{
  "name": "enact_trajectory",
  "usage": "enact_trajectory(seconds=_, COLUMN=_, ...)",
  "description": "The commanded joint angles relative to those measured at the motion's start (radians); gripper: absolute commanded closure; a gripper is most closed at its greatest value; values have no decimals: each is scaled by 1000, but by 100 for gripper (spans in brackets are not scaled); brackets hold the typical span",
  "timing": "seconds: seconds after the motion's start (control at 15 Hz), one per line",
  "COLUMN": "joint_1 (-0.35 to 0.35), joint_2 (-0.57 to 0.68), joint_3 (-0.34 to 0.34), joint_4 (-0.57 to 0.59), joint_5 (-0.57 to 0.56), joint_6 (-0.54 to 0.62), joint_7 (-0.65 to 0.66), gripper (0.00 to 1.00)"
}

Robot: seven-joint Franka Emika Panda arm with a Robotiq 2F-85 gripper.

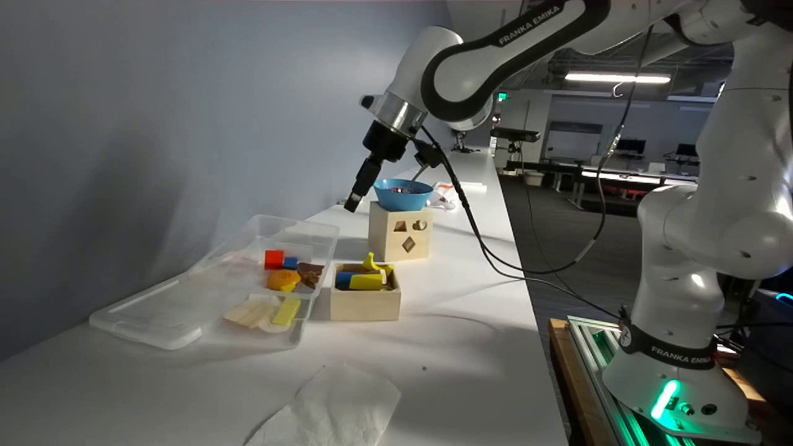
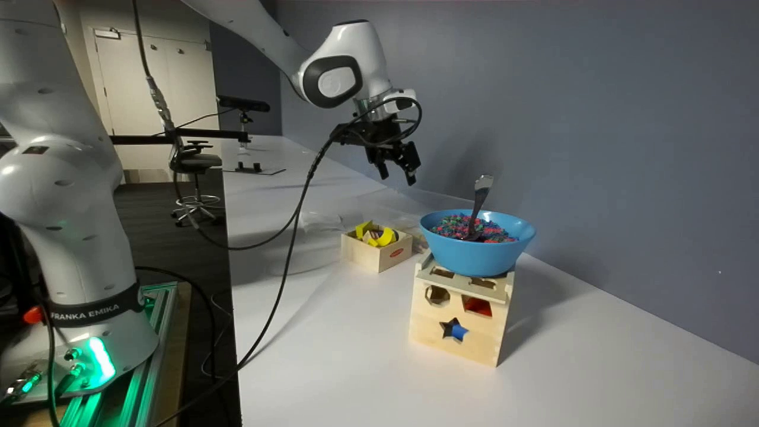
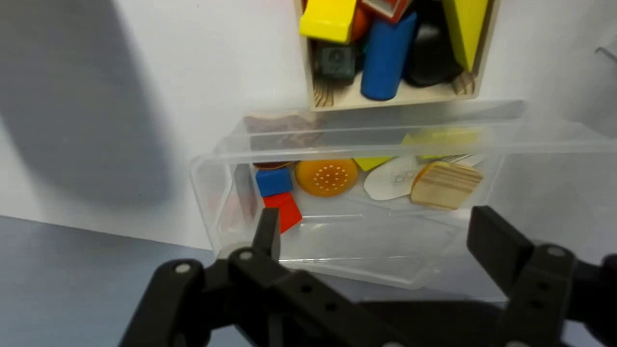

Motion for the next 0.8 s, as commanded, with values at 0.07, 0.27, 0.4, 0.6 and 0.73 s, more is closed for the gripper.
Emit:
enact_trajectory(seconds=0.07, joint_1=-36, joint_2=263, joint_3=25, joint_4=266, joint_5=-289, joint_6=-34, joint_7=162, gripper=0)
enact_trajectory(seconds=0.27, joint_1=3, joint_2=418, joint_3=-3, joint_4=437, joint_5=-489, joint_6=-94, joint_7=320, gripper=0)
enact_trajectory(seconds=0.4, joint_1=16, joint_2=481, joint_3=13, joint_4=501, joint_5=-467, joint_6=-126, joint_7=307, gripper=0)
enact_trajectory(seconds=0.6, joint_1=3, joint_2=438, joint_3=11, joint_4=420, joint_5=-447, joint_6=-70, joint_7=287, gripper=0)
enact_trajectory(seconds=0.73, joint_1=-1, joint_2=433, joint_3=10, joint_4=420, joint_5=-447, joint_6=-70, joint_7=287, gripper=0)
